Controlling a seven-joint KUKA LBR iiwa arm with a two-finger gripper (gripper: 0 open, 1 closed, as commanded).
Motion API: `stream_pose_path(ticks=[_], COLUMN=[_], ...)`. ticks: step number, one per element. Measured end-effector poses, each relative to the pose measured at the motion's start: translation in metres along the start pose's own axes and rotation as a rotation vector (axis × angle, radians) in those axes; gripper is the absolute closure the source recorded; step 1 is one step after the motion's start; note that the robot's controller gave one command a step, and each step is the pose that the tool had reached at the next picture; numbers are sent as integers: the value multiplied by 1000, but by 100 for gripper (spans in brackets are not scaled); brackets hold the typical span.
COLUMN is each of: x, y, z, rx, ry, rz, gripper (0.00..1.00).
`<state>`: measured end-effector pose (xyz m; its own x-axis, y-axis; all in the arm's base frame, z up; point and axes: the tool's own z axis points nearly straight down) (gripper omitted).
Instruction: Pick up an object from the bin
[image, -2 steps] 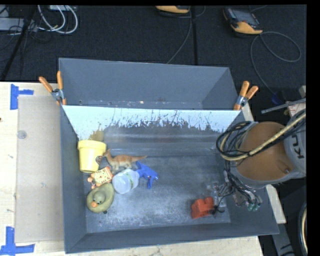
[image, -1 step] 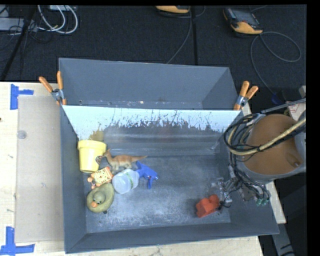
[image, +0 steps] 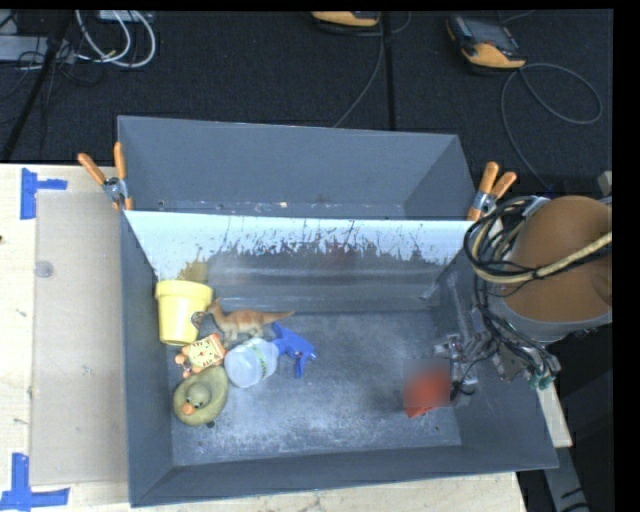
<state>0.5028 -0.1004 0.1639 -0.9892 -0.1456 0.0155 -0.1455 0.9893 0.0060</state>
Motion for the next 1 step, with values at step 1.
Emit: stream_pose_path(ticks=[1], x=[8], y=[10], z=[-65], rx=[-2], ry=[5], rz=[17], gripper=[100])
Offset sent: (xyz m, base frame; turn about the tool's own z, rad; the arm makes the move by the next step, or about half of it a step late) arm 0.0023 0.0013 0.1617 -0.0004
